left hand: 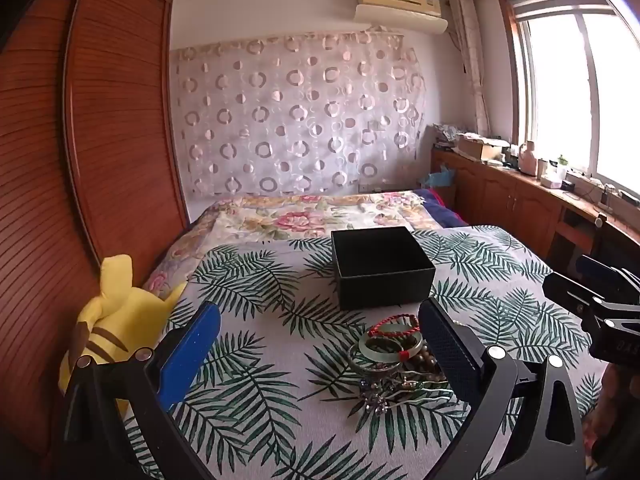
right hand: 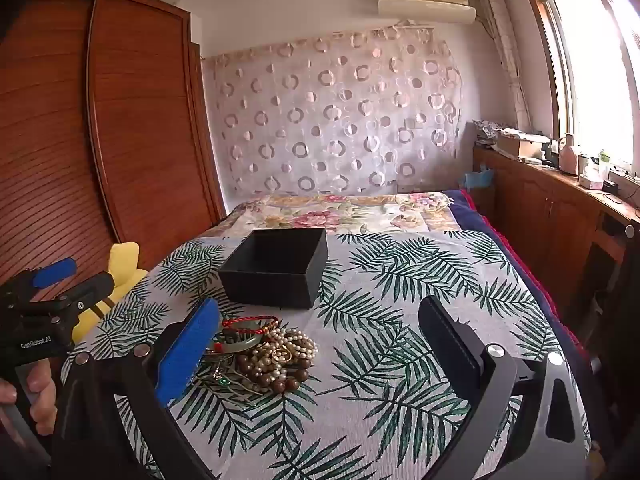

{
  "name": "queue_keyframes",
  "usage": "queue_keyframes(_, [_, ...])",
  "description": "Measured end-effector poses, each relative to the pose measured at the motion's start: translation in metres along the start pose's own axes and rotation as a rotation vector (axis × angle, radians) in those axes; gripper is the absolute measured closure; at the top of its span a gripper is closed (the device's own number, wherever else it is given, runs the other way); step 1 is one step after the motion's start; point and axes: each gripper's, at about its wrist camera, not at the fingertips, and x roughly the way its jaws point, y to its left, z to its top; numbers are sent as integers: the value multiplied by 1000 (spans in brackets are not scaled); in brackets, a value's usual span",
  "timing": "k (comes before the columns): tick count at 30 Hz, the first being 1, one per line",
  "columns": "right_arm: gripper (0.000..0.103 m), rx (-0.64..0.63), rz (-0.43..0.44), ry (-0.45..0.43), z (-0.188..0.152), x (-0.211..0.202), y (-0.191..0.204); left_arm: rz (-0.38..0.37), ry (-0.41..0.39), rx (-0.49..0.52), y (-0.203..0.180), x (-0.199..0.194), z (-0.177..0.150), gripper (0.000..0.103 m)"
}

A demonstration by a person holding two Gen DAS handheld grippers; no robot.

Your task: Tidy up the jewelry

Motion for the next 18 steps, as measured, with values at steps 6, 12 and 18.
queue_keyframes(6, [2,-2,1,-3,0,-1,1,-1,-1,4,-1,0,0,7])
queue_keyframes(12, [2,0,1,-5,1,-1,1,-1,-1,0,0,0,0,7])
queue_keyframes(18, [2,2,1,-7,1,-2,1,1,-3,0,0,-1,0,7])
